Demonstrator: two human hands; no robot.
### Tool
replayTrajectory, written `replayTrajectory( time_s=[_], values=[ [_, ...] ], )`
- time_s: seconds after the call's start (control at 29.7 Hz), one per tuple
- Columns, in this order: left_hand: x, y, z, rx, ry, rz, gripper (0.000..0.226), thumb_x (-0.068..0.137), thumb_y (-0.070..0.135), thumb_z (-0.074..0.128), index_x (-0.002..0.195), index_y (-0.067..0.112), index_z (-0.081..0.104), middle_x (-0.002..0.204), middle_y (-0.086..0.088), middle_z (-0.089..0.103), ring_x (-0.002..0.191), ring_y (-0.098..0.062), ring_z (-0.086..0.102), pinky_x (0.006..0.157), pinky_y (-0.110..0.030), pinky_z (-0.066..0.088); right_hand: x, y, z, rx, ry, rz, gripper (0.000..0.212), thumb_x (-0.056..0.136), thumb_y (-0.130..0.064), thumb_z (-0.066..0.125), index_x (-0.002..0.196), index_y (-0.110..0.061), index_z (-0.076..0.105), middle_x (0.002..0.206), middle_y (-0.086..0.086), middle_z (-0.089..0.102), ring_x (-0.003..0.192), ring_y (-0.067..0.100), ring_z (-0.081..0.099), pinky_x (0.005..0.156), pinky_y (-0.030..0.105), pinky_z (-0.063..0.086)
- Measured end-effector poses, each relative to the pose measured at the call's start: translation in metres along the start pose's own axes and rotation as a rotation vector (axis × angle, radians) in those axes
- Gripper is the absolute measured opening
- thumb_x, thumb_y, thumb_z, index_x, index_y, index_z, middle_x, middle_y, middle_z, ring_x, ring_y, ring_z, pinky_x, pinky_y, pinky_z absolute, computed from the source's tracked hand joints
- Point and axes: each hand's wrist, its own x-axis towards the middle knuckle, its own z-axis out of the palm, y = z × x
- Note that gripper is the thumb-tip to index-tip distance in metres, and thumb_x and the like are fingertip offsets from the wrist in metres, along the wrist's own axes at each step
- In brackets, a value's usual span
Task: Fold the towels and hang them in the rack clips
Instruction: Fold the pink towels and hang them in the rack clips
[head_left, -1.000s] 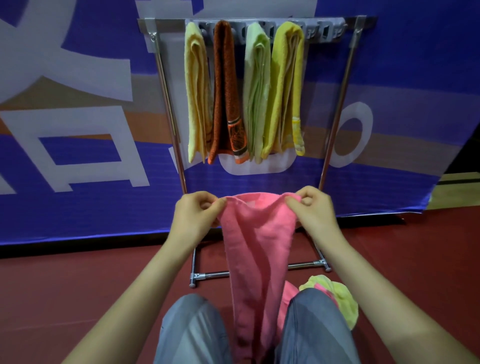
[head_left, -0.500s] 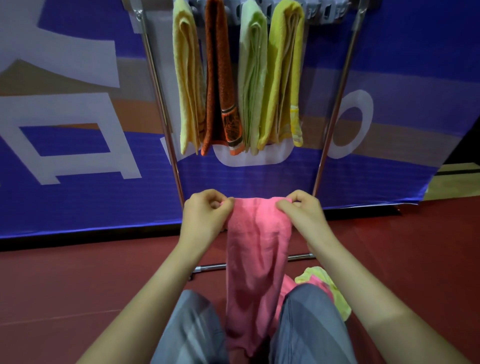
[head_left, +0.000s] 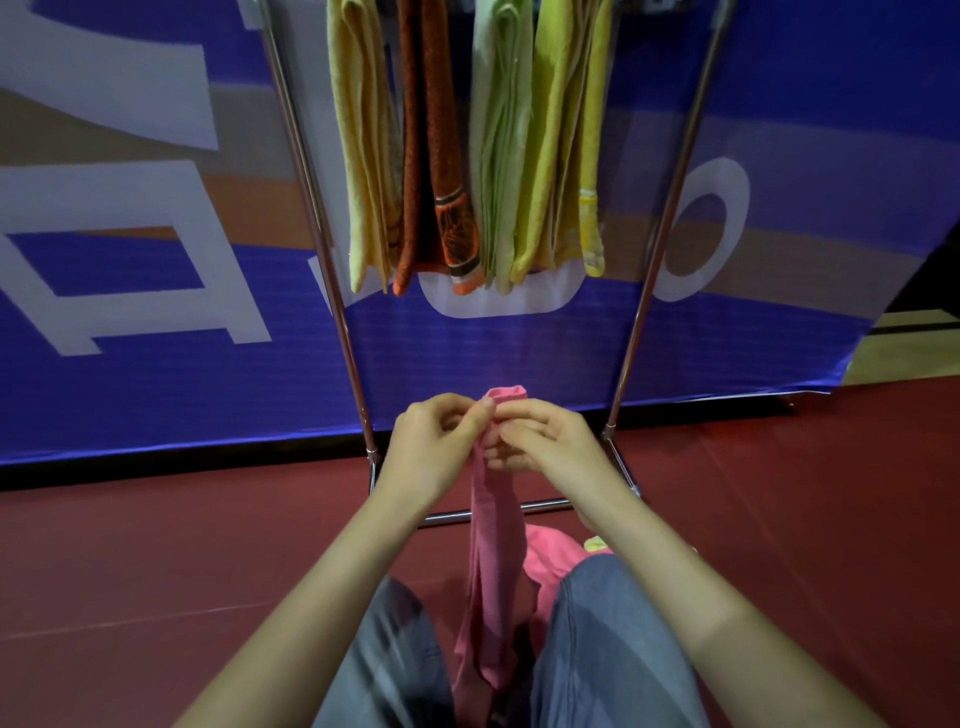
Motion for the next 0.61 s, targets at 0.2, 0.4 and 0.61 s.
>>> replayTrajectory(
  time_s=[0.2, 0.4, 0.61],
  values=[
    [-0.003, -0.003, -0.012, 0.044, -0.062, 0.05, 0.01, 0.081, 0.012, 0.063, 0.089, 0.009, 0.068, 0.077, -0.004, 0.068, 0.065, 0.003, 0.059, 0.067, -0.016, 0.049, -0.006, -0.001, -0.002, -0.113, -0.149, -0.059, 0.051, 0.08, 0.022, 0.029, 0.098, -0.018, 0.057, 0.075, -0.001, 0.058, 0.053, -0.003, 0.06, 0.062, 0.01, 0.049],
    [-0.008, 0.006, -0.028, 0.099, -0.197, 0.184, 0.011, 0.085, 0.008, 0.058, 0.092, 0.006, 0.066, 0.086, -0.009, 0.071, 0.077, -0.014, 0.066, 0.075, -0.032, 0.052, 0.001, -0.006, -0.025, -0.656, -0.016, -0.338, 0.024, 0.075, -0.003, 0.066, 0.088, -0.022, 0.064, 0.069, -0.007, 0.038, 0.053, 0.003, 0.039, 0.056, 0.009, 0.033],
    [-0.009, 0.018, -0.049, 0.223, -0.188, 0.281, 0.014, 0.087, 0.014, 0.054, 0.097, 0.011, 0.064, 0.087, -0.001, 0.068, 0.08, -0.013, 0.064, 0.078, -0.031, 0.051, 0.001, -0.025, -0.035, -0.844, -0.069, -0.381, 0.015, 0.077, -0.019, 0.07, 0.074, -0.028, 0.057, 0.08, -0.013, 0.047, 0.077, 0.004, 0.051, 0.078, 0.03, 0.045]
  ],
)
